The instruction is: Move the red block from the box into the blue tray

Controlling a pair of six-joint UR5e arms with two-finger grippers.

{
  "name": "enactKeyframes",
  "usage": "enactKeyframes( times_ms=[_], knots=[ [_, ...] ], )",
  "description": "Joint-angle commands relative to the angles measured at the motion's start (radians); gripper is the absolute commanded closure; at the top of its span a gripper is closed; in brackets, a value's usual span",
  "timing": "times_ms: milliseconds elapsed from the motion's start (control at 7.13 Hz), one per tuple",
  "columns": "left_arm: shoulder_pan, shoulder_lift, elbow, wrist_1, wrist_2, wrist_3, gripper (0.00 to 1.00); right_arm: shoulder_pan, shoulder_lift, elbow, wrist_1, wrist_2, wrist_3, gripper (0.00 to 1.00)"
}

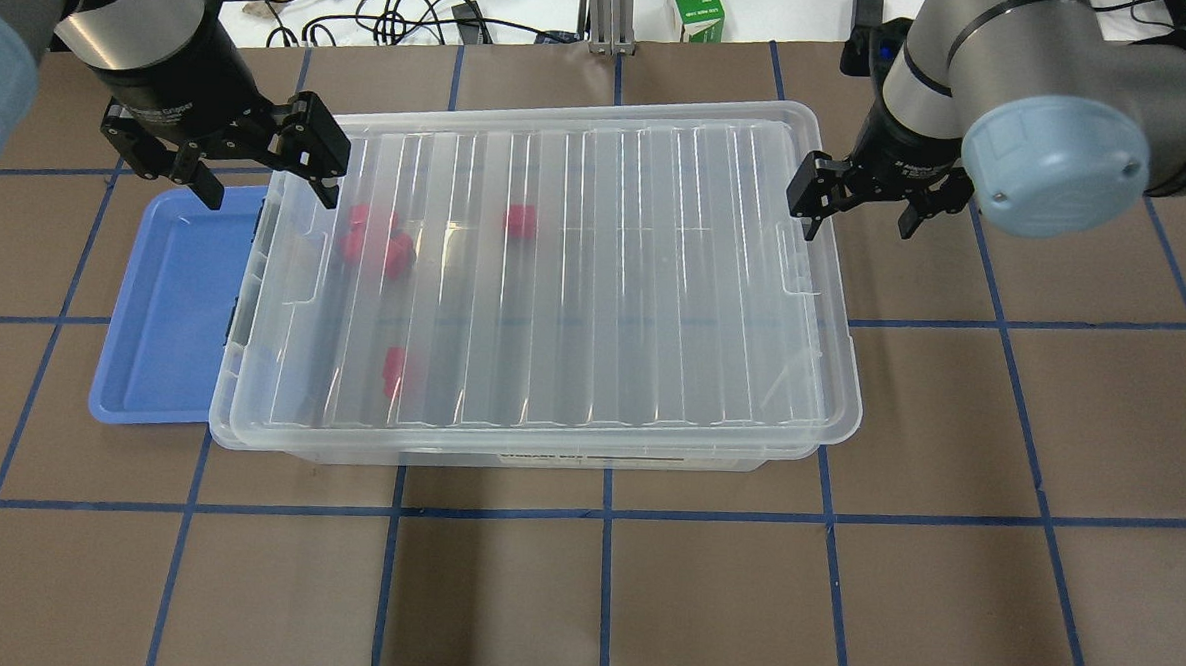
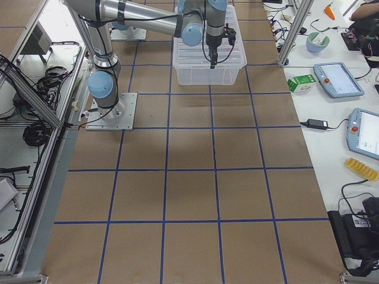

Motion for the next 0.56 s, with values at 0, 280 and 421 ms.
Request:
enactKeyframes(
  times_ms=[0,280,421],
  knots=[
    [-0.001,0.001,0.000,0.000,0.002,0.000,0.00,-0.009,0.027,0.037,-0.069,-0.021,-0.014,0.00],
    [-0.001,0.003,0.000,0.000,0.003,0.000,0.00,-0.048,0.027,0.039,-0.068,-0.063,-0.086,0.00],
    [-0.001,0.003,0.000,0.000,0.003,0.000,0.00,-0.072,0.027,0.037,-0.068,-0.081,-0.098,0.00]
  ],
)
